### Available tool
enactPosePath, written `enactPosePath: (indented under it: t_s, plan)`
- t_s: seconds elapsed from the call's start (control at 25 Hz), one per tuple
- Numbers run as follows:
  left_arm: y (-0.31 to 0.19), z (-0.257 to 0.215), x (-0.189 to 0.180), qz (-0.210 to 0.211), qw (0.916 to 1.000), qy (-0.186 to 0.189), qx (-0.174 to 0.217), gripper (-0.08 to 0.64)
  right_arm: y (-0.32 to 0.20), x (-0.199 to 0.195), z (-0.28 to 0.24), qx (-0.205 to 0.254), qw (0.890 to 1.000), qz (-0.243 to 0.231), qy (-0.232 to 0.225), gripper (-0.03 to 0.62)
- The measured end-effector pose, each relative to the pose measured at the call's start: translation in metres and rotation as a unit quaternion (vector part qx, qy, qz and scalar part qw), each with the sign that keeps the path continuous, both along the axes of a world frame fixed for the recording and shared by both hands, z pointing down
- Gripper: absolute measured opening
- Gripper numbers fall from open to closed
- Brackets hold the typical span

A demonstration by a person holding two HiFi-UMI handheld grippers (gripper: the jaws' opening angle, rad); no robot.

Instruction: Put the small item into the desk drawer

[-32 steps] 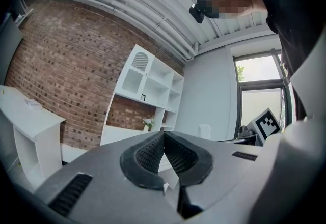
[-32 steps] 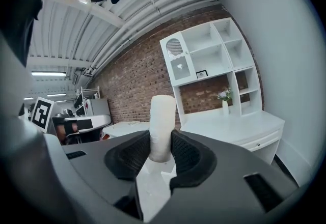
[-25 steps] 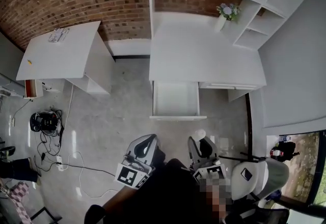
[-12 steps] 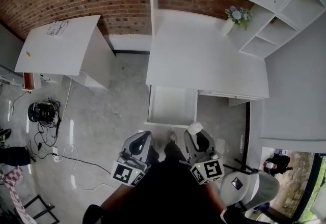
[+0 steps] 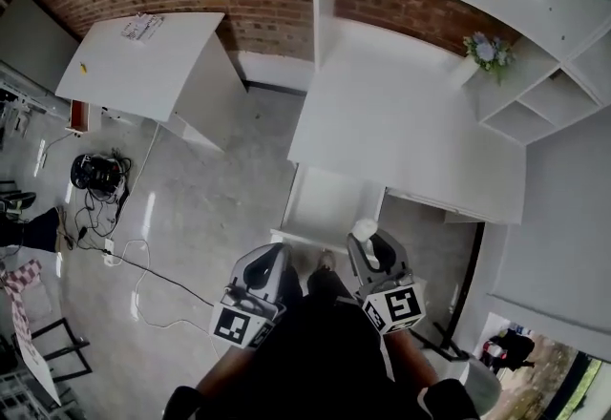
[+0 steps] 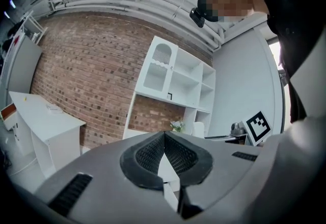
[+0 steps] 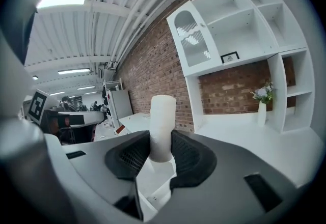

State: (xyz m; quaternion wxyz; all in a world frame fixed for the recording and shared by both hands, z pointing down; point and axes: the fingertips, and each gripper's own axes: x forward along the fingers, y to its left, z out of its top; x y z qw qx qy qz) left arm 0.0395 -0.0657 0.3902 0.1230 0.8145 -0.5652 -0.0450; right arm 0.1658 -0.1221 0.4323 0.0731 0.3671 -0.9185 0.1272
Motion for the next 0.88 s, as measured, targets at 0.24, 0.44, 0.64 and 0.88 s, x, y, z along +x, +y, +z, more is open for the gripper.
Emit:
enactPosePath:
  t_s: [0.24,0.44,0.64,0.88]
  plan:
    - [-0.021,0.007,-0.006,-0.005,0.9999,-0.011,0.002,0.023,-0.023,-0.014,0.025,-0.018,0.999,-0.023,0.026,0.141]
    - [-0.048,0.006,-0.01,0.003,1.0,-0.001,0.008,0.023,-0.041,-0.026,0.042,-0.036,0.998,-0.022,0.045,0.141]
    - [-0.07,0.002,-0.017,0.014,0.9999,-0.007,0.006,0.023,-0.058,-0.037,0.073,-0.066,0.995,-0.019,0.066,0.141]
    - [-0.093,0.013,-0.03,0.01,0.9998,0.006,-0.013,0.023,-0.07,-0.051,0.135,-0.118,0.987,-0.027,0.104,0.141]
